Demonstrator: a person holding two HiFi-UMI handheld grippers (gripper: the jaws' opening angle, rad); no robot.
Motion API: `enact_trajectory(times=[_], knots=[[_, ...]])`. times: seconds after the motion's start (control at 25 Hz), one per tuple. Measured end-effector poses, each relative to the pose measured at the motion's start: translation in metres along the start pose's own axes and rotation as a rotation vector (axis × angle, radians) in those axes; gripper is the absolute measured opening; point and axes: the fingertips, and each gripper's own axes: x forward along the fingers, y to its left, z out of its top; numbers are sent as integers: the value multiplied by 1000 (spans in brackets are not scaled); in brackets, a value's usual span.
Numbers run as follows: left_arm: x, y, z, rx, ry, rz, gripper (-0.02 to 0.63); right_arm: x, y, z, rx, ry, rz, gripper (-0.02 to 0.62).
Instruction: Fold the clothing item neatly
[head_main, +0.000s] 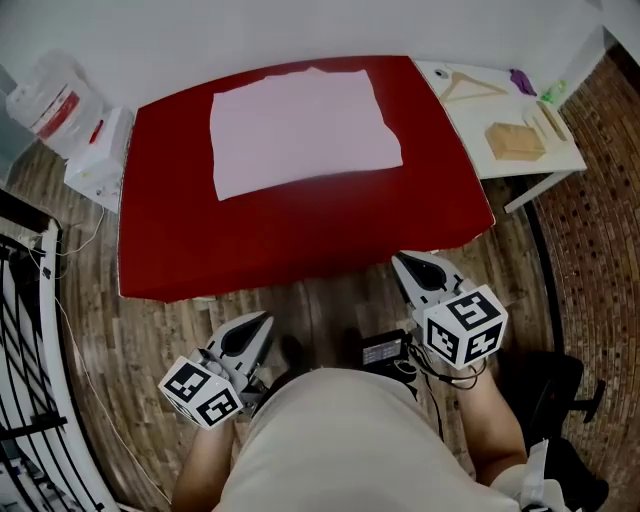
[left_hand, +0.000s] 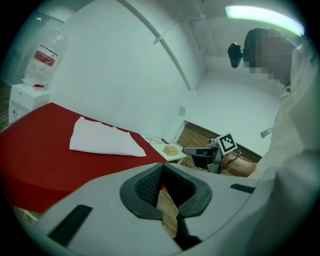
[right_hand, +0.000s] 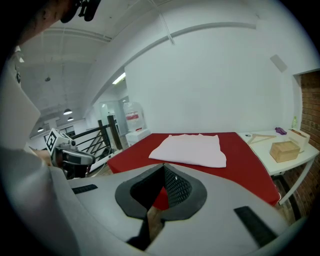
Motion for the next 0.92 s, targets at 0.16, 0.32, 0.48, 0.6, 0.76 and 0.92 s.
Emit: enact_trajectory(times=[0.16,0.32,0.48,0.6,0.76,0.92], knots=[[-2,-3,-3,-3,12,3,6,0,1,2,7,-3,-4,14],[1,-7,-10,-11,29,-2,6,-4,-3,-2,11,-1,-15,14],[4,-9,-13,-15,37,-6,6,-6,-6,-6,13,8,-23,14],[7,-9,-13,-15,42,-10,6,-5,-8,-6,9,9,-25,13],[10,-9,-13,-16,48,-15,6,-5,-10,-5,0,12,-30,12],[14,-9,-13,-15,54,-20,6,-3,-11,-6,-7,18,-29,12]])
